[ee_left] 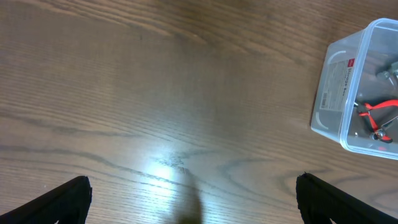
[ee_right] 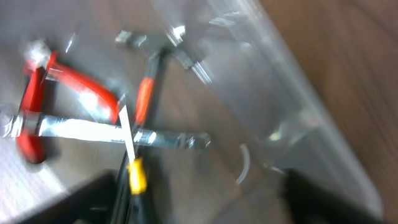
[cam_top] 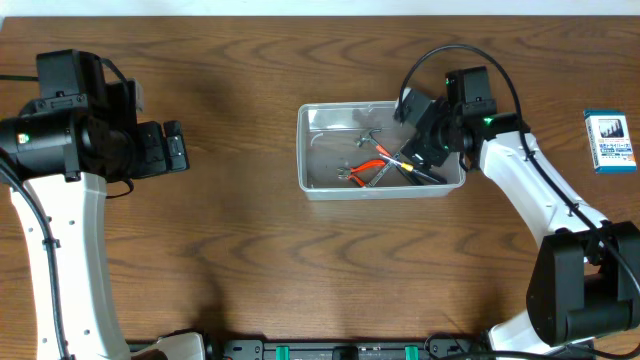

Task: Pack container
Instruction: 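Move the right gripper right over the boxed screwdriver set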

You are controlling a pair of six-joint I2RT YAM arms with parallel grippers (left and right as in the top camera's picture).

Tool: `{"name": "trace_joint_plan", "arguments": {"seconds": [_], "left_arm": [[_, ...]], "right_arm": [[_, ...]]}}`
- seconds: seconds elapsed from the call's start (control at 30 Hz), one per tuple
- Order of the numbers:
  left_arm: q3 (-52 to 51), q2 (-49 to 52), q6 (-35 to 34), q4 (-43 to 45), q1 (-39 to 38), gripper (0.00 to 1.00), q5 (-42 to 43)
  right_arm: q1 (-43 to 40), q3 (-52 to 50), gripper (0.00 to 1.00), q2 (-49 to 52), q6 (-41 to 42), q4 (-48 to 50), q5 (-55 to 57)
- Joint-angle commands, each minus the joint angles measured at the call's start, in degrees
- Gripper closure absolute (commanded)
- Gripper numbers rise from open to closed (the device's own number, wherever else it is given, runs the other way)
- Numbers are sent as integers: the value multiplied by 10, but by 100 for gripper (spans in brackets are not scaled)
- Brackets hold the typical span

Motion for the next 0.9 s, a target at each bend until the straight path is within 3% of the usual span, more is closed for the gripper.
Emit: {"name": "trace_joint_plan", "arguments": {"seconds": [0.0, 0.23, 0.47, 0.57, 0.67, 0.73, 0.87], "left_arm": [[10, 2, -2, -4, 3, 2, -5], [10, 2, -2, -15, 3, 2, -5], [10, 2, -2, -10, 3, 2, -5], [10, 2, -2, -1, 3, 2, -5], [10, 2, -3, 5, 3, 2, -5], [10, 2, -3, 5, 3, 2, -5], [10, 2, -3, 3, 3, 2, -4]], "right_arm": [[5, 42, 1, -31, 139, 8, -6], [-14, 101, 1, -117, 188, -41, 29], [-28, 101, 1, -196, 188, -264, 35], [-30, 101, 1, -196, 198, -307, 69], [-38, 101, 1, -195, 266, -309, 176], [-65, 106, 1, -194, 304, -310, 226], [-180, 157, 1, -163, 307, -332, 164]]}}
